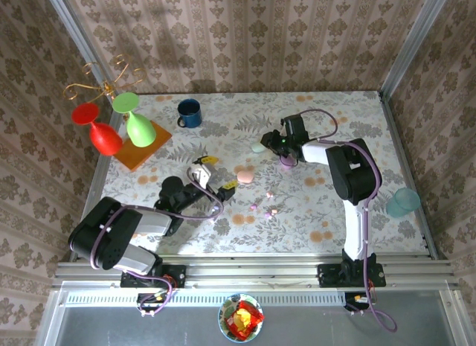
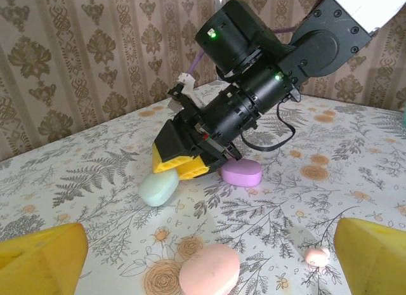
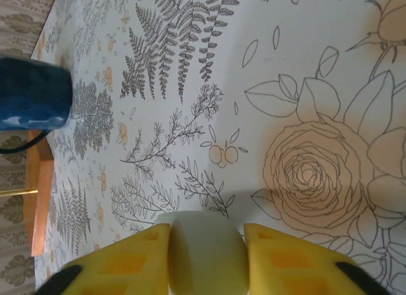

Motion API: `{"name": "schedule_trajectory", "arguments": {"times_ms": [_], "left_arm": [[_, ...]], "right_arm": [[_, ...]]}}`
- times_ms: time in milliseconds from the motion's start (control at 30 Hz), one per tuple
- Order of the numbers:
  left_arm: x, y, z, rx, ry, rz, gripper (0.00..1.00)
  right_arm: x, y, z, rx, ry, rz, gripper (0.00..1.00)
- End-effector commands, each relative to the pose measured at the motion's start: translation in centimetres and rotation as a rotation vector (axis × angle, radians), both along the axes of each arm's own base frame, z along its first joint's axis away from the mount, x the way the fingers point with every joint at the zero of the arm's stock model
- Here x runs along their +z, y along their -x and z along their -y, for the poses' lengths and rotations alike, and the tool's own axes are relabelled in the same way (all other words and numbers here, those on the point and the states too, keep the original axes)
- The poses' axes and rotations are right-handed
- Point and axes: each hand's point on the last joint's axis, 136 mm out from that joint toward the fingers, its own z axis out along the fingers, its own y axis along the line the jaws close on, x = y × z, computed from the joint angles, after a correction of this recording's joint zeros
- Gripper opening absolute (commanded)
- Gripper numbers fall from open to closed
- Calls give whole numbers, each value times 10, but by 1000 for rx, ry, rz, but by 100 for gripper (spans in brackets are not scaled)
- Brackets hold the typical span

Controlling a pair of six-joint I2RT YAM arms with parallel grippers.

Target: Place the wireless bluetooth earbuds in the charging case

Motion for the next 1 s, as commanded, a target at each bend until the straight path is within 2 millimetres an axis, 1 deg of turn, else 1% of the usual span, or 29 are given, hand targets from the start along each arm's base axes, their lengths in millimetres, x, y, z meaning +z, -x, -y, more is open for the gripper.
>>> {"name": "schedule_trajectory", "arguments": {"times_ms": [0, 100, 133, 233, 333, 467, 500, 533, 600, 733, 800, 867, 900, 967], "left_arm": [[3, -4, -5, 31, 14, -25, 100], [-2, -10, -6, 55, -27, -75, 100], [-1, -11, -6, 57, -46, -77, 100], [-5, -15, -12, 97, -123, -103, 100], [-8, -16, -15, 104, -226, -113, 100], [-14, -20, -22, 105, -381, -121, 100], [-15, -21, -23, 104, -407, -127, 100], [-16, -20, -22, 82, -425, -126, 100], [-17, -14, -12, -14, -477, -95, 100], [-23, -3, 8, -229, -564, -46, 100], [-25, -4, 15, -305, -606, -22, 100], [-27, -11, 21, -352, -647, 6, 100], [-31, -12, 23, -383, -671, 9, 99], [-33, -19, 29, -426, -707, 8, 97]], "right_arm": [[9, -4, 3, -4, 5, 16, 40], [27, 2, 5, 24, 30, 62, 49], [34, 5, 6, 33, 41, 77, 51], [50, 17, 10, 59, 70, 116, 56], [61, 33, 13, 95, 86, 141, 57], [67, 55, 17, 128, 110, 155, 58], [68, 60, 15, 143, 111, 158, 58], [69, 66, 15, 162, 116, 158, 58], [70, 76, 14, 177, 127, 165, 58], [74, 94, 20, 172, 129, 178, 58], [75, 103, 25, 164, 137, 181, 58], [74, 111, 29, 166, 148, 176, 58], [74, 115, 31, 166, 154, 176, 58], [75, 121, 34, 162, 165, 181, 58]]}}
